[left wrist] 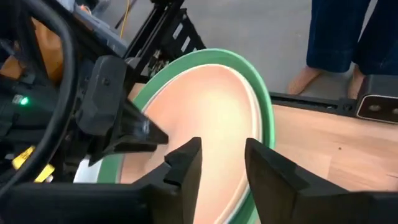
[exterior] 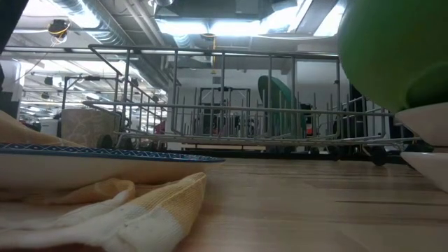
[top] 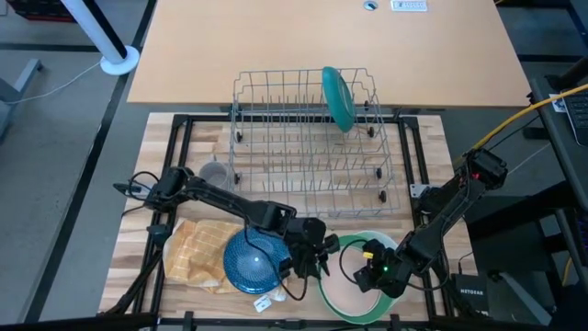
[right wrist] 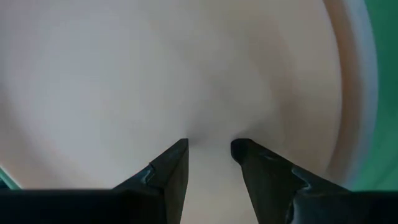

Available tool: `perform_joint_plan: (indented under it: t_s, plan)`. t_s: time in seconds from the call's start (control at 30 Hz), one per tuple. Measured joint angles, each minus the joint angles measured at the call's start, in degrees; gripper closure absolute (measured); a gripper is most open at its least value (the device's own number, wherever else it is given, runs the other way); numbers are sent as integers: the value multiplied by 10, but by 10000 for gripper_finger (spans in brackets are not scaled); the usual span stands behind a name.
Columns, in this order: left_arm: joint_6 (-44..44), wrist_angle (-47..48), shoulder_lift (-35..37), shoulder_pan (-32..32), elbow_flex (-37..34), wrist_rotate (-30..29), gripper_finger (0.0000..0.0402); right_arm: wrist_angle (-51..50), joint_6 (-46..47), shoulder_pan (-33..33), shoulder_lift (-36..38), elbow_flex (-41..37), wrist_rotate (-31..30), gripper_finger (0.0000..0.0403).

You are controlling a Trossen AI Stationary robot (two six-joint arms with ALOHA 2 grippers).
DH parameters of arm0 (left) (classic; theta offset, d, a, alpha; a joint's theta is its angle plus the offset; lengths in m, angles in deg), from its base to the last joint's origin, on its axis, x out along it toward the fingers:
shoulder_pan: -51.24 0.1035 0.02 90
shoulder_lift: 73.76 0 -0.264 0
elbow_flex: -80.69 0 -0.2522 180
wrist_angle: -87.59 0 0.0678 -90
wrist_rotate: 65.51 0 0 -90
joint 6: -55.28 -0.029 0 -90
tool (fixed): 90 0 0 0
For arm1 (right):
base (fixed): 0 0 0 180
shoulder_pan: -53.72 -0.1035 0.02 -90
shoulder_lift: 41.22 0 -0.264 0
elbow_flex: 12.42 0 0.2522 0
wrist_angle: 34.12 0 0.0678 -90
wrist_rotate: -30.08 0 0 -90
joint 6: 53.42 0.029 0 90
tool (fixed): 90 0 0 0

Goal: Sort dishes
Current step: Move the stacked plates to the bottom left of the table

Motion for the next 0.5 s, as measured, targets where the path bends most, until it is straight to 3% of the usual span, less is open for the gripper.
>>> perform_joint_plan:
  t_s: [0.27, 0.5]
  plan:
    - [-16, 3, 0, 2, 0, -50, 312, 11, 0, 0, 0, 0, -1, 251]
    - [-19, 8, -11, 2, 0, -54, 309, 12, 0, 0, 0, 0, -1, 251]
